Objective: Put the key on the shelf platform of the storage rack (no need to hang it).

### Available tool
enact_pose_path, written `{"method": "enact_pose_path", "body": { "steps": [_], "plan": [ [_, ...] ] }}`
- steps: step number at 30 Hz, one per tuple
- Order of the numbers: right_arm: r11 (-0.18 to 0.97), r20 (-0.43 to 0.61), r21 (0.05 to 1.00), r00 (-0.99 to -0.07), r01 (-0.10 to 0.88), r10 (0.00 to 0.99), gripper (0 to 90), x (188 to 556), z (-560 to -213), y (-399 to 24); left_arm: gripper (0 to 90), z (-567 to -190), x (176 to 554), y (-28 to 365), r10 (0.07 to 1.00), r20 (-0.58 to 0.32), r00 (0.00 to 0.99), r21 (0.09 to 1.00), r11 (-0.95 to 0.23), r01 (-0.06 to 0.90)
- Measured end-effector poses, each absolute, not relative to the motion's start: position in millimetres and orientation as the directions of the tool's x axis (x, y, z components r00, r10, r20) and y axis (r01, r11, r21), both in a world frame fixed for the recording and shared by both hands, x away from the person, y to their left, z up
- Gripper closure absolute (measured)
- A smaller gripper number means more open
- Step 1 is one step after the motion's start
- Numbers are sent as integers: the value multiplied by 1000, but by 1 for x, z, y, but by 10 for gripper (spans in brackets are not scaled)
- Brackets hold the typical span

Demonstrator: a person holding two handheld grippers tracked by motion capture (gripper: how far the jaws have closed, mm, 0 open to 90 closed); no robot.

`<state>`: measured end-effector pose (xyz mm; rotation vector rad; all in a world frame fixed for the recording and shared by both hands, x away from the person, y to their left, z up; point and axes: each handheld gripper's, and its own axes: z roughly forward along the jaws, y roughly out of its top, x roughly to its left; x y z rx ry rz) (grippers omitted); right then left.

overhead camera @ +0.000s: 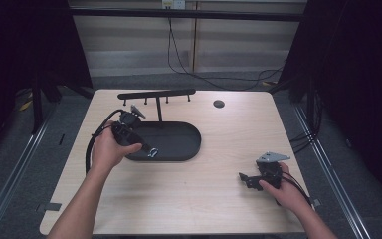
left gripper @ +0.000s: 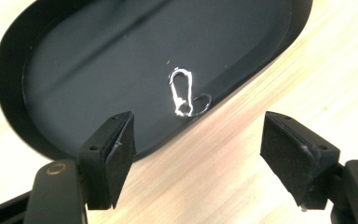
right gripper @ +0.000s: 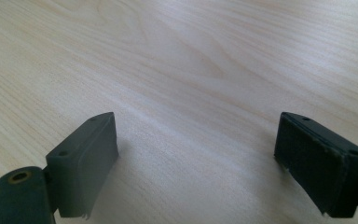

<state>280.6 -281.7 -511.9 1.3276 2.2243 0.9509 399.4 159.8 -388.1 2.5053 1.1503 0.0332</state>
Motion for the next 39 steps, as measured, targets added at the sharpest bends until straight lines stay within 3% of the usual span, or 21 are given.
{"method": "enact_pose_path", "body": {
  "steps": [39],
  "plan": [
    [325,19,715,-481,619,876,126,281,-512,-282,259,-411,356,215,749,-128,650,389,-564,728]
  ]
}}
